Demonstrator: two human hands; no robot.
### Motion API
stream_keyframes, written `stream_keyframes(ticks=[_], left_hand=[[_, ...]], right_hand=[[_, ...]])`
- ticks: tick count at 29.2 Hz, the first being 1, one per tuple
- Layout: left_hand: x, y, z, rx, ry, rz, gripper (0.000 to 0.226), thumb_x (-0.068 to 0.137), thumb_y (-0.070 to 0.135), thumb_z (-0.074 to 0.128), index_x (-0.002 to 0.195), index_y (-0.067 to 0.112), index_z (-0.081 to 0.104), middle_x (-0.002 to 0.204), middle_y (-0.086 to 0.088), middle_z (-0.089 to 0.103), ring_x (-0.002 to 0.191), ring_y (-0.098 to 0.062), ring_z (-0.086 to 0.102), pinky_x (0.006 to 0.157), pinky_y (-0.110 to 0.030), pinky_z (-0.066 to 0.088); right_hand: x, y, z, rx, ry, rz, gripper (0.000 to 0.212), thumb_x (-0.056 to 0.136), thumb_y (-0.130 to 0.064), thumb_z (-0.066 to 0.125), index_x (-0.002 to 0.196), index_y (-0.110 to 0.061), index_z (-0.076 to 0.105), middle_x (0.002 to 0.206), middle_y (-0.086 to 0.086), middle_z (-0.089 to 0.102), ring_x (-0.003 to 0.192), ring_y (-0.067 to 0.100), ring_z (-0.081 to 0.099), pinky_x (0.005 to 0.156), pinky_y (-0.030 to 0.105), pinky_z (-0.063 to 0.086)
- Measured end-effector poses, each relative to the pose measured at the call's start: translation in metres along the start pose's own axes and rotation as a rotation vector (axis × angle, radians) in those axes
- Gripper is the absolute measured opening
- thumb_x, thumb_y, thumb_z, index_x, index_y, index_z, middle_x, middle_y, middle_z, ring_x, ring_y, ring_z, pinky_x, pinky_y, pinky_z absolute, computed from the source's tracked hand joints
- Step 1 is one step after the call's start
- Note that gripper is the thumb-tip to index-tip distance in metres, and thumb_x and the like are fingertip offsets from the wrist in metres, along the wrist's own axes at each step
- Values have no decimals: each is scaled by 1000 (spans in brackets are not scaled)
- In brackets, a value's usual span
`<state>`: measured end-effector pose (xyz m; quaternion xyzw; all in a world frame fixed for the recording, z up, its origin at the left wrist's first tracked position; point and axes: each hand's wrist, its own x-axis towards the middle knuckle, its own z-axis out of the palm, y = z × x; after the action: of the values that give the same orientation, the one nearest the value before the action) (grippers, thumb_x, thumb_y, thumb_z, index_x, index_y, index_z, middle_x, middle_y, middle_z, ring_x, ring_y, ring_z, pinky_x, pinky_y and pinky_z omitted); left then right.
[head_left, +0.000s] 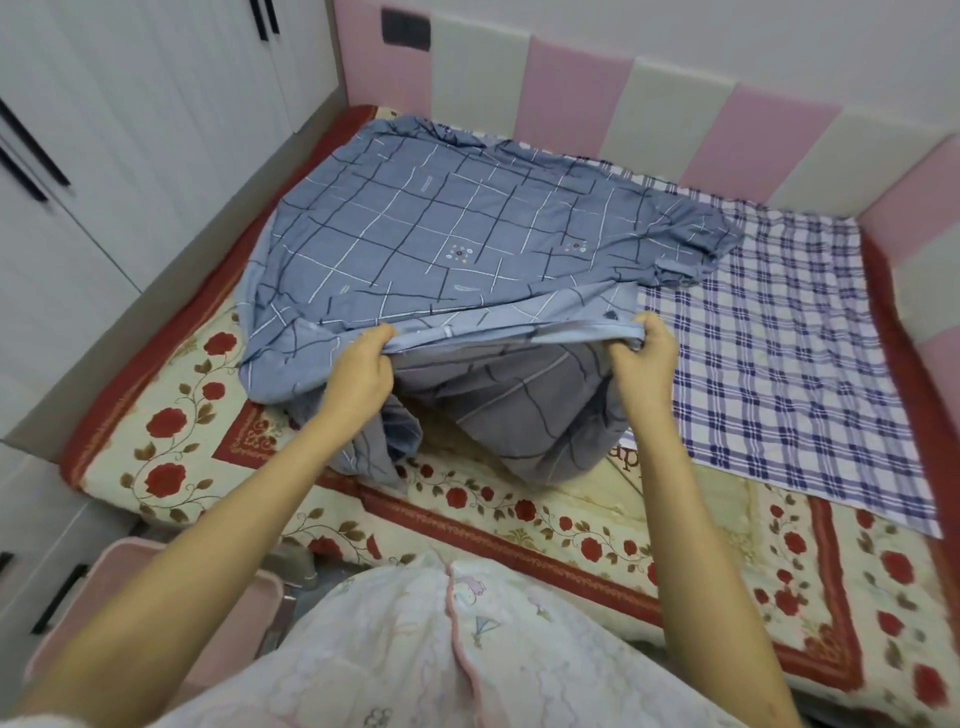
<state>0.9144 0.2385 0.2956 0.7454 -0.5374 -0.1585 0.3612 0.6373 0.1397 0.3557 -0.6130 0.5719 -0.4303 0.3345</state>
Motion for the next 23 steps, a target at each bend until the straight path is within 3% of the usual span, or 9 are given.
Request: stream_keyframes(ticks=[3, 6, 11, 15, 19, 23], left_hand=[[-6, 10, -6, 42, -17, 37, 18, 87, 21, 40, 94, 10, 52, 71, -12, 55, 65, -30, 51, 59, -38, 41], [-8, 23, -10, 275, -26, 70, 31, 83, 45, 60, 92, 16, 51, 67, -4, 55, 62, -25, 50, 54, -32, 39], [-4, 24, -11, 220, 135, 162, 14, 78, 10, 64, 89, 10, 55, 74, -10, 60, 67, -35, 57, 54, -33, 37], [-4, 22, -13, 251, 160, 333, 50, 64, -7, 65, 103, 16, 45, 105, -7, 51, 71, -35, 59, 48, -34, 44], [-13, 16, -12, 402, 104, 742, 63, 60, -11, 65, 113, 15, 42, 118, -11, 37, 64, -34, 58, 37, -27, 39], [-23, 10, -5, 470, -2, 873, 83, 54, -20, 66, 125, 17, 42, 129, -15, 33, 86, -35, 62, 42, -30, 48]], right_hand=[[-4, -2, -1, 60, 46, -15, 36, 80, 7, 53, 64, -19, 34, 61, -4, 34, 51, -1, 31, 51, 17, 26], [-5, -3, -3, 84, 72, -20, 39, 81, 5, 56, 62, -21, 33, 60, -4, 34, 49, -3, 32, 50, 15, 27], [-10, -7, -7, 126, 77, -45, 42, 82, 7, 56, 61, -20, 30, 58, -3, 31, 47, -3, 30, 48, 13, 25], [-12, -10, -7, 154, 87, -76, 43, 80, 7, 54, 62, -21, 27, 59, -4, 27, 51, 0, 25, 52, 19, 23], [-11, -15, -7, 157, 104, -73, 41, 77, 14, 44, 63, -20, 26, 60, -3, 27, 49, 0, 23, 50, 18, 21], [-9, -18, -7, 147, 101, -73, 40, 74, 16, 40, 64, -20, 27, 61, -1, 28, 48, 0, 25, 48, 16, 22]])
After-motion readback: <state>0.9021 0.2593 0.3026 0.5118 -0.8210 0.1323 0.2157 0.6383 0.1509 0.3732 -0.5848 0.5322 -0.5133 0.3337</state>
